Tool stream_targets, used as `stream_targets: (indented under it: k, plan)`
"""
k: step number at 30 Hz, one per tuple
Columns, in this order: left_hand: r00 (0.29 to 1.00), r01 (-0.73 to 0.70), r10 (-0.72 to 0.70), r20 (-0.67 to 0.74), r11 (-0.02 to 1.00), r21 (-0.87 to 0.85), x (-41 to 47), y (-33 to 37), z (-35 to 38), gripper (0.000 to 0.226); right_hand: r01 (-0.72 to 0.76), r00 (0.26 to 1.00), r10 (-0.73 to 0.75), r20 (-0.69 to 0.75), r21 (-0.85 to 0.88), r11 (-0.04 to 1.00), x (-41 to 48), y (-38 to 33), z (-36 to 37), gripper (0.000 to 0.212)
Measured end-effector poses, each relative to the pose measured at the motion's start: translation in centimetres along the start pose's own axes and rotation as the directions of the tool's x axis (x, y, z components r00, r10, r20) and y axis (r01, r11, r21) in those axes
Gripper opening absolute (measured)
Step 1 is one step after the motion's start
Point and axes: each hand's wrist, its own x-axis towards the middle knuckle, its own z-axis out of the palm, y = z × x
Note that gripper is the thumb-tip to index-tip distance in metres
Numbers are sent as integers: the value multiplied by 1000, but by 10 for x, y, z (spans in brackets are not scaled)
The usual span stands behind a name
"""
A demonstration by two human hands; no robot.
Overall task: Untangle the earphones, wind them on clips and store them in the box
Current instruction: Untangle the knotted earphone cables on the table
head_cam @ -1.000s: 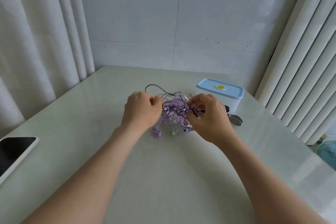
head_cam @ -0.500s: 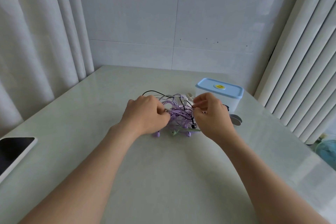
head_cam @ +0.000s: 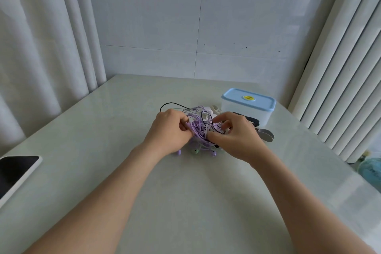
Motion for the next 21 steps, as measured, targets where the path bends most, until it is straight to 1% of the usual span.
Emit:
stream_targets:
  k: [3,6,8,10,12,14,16,17,18,19,21]
  plan:
    - [999,36,-35,28,998,-56,0,1,-1,16,52,998,-53,42,12,999,-1,-2,2,28]
    - [998,29,-23,60,994,-109,-2,4,-1,9,65,998,-66,21,35,997,-1,-5,7,34]
    - [998,27,-19,66,992,-125,-3,7,-1,10,75,997,-75,-36,17,997,0,-6,12,26]
    - [997,29,-19,79,991,-130,-4,10,-2,16,110,984,-123,-131,-100,989,0,-4,17,16]
    - [996,46,-34,87,990,-136,-4,14,-4,19,138,968,-171,-183,-184,973,1,-2,22,17]
    - [994,84,-70,85,982,-170,-4,16,-6,22,189,950,-226,-214,-183,965,4,0,25,15]
    - [992,114,-100,76,971,-208,-5,17,-5,37,259,917,-282,-283,-117,959,6,-3,24,9]
    - [992,116,-107,60,975,-190,-4,17,-4,45,284,900,-289,-326,-62,957,6,-6,22,6]
    - [994,109,-107,27,986,-122,-3,16,-2,51,292,892,-269,-365,8,956,5,-9,20,5]
    - [994,108,-108,-13,994,-15,-2,14,0,57,284,891,-226,-393,95,954,3,-12,17,5]
    - [987,158,-153,-45,971,179,0,12,4,71,253,904,-121,-410,286,924,2,-15,11,7]
